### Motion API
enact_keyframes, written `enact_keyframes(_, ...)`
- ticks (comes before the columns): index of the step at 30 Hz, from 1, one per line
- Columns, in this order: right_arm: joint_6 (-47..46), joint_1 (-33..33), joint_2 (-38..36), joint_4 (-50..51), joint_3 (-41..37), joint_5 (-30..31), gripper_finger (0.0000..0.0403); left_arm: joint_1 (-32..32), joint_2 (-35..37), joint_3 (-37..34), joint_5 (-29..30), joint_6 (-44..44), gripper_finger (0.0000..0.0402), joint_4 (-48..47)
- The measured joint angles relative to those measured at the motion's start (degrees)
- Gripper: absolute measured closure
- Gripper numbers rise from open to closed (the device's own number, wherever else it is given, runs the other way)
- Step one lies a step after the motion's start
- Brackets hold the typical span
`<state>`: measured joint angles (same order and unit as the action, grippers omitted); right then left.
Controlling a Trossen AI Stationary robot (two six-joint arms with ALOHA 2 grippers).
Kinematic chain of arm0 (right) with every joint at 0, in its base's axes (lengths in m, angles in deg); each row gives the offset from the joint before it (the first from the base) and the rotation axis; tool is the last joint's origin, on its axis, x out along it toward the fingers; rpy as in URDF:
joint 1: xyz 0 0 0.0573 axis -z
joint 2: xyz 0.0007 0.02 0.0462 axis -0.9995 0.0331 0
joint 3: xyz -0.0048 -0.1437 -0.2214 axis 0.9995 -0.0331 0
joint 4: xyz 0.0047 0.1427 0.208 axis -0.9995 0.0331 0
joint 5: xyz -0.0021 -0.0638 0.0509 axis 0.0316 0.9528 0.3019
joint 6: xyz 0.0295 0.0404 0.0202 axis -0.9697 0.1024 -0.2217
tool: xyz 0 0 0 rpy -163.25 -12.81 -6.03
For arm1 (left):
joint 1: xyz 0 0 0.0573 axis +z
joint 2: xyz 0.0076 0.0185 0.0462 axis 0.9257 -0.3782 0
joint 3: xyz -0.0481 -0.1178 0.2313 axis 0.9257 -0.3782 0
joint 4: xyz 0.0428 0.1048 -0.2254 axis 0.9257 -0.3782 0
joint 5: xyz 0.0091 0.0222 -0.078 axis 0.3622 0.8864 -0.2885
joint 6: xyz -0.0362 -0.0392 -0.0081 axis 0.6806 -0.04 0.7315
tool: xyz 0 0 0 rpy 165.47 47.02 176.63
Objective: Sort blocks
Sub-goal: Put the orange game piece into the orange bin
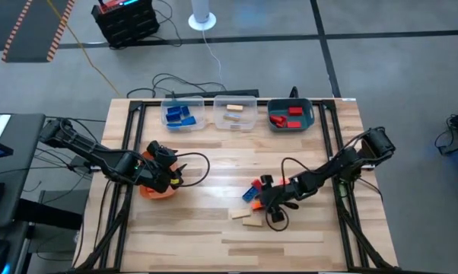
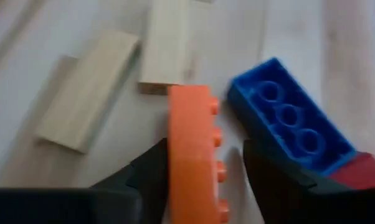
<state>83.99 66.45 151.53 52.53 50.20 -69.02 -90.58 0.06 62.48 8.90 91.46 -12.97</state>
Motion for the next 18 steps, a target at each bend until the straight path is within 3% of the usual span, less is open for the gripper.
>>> enact_keyframes(6,2.5,1.3,0.0,-0.3,0.0,0.3,0.0286,0.0,0.0,0.0,0.0,0.0,0.0116,0.0)
enact_keyframes(12,3.9,3.4,-2.2,3.5,0.6,0.2,0.0288,0.0,0.0,0.0,-1.2,0.1,0.0116,-0.1)
enact_keyframes(18,8.8,7.4,-14.5,12.7,4.7,0.4,0.0281,0.0,0.0,0.0,-1.9,0.2,0.0116,-0.4)
